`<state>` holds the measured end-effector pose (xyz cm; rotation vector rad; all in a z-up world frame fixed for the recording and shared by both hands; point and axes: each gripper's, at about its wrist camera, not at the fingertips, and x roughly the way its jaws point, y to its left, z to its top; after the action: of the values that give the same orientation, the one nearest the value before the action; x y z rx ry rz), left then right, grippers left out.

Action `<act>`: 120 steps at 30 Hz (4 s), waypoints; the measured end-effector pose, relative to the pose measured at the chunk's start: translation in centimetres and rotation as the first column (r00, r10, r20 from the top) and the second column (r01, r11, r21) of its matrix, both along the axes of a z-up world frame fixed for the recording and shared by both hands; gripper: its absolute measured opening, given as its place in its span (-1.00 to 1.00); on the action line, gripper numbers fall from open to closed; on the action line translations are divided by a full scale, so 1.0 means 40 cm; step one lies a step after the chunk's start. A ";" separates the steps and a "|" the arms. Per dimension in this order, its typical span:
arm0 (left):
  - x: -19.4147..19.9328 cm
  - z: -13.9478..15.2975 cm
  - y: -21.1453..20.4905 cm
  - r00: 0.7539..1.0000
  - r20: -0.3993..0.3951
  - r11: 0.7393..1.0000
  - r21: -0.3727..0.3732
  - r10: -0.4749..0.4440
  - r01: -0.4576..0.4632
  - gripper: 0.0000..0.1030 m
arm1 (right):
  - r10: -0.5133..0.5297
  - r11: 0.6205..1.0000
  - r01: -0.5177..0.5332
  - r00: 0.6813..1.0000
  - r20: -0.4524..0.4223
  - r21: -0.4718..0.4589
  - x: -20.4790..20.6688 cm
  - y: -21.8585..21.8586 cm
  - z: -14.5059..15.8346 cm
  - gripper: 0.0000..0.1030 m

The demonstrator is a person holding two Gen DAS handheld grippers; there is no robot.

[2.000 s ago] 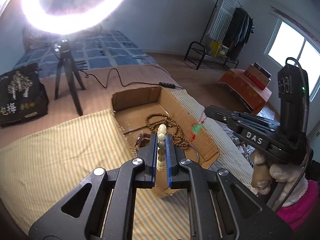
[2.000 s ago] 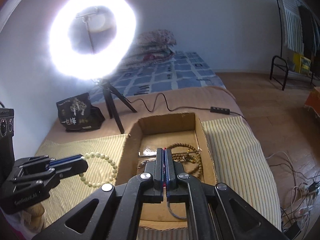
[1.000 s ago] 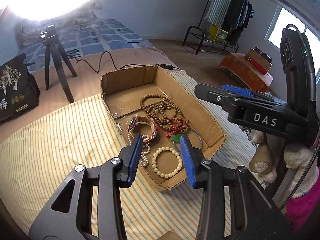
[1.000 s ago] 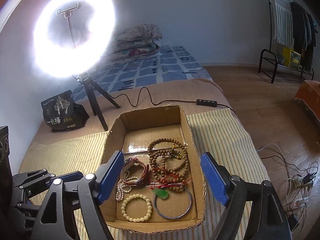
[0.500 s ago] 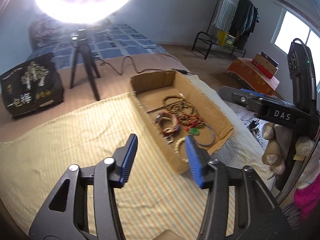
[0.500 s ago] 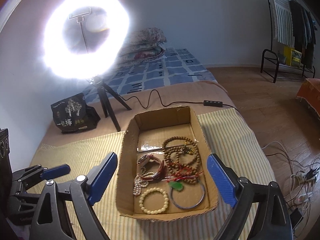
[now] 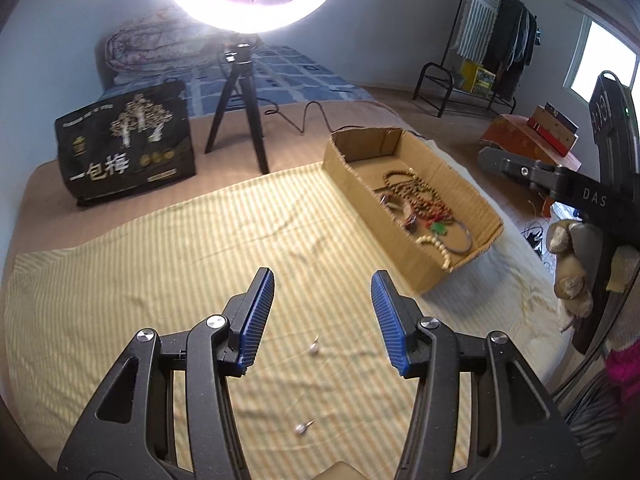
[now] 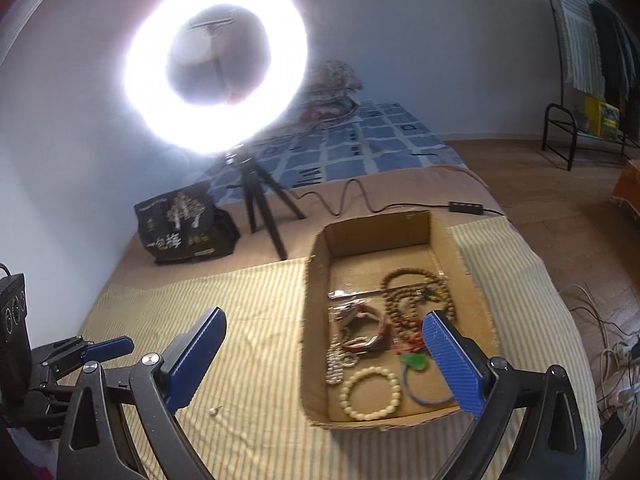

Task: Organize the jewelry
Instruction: 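Move both open tools back over the cloth toward the pearl earrings, then grasp a pearl earring with the left tool and lift it, then carry the pearl earring into the box and open the left tool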

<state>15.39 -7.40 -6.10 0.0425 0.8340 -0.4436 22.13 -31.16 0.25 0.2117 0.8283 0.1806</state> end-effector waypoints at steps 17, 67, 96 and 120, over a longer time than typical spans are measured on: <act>-0.127 -0.114 0.081 0.993 -0.105 0.999 -0.020 -0.050 0.048 -0.37 | 0.252 0.967 -0.254 0.965 -0.076 -0.016 -0.067 0.223 -0.122 0.41; -0.111 -0.286 0.061 0.971 -0.225 0.994 0.056 -0.079 0.094 -0.83 | 0.499 0.836 -0.535 0.833 -0.238 -0.120 -0.070 0.441 -0.326 -0.69; -0.017 -0.030 0.050 1.000 -0.018 0.995 -0.096 0.002 -0.004 -0.83 | 0.325 0.940 -0.326 0.945 -0.030 -0.099 -0.046 0.205 -0.075 -0.69; 0.183 0.085 -0.110 0.996 0.090 0.986 -0.169 0.005 0.010 -0.83 | 0.135 0.985 -0.134 0.991 -0.002 -0.110 0.017 -0.009 -0.035 -0.69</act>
<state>22.70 -11.79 -2.71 -0.0927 0.7050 -0.5101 22.82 -31.53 -1.17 0.0513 0.8447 0.2611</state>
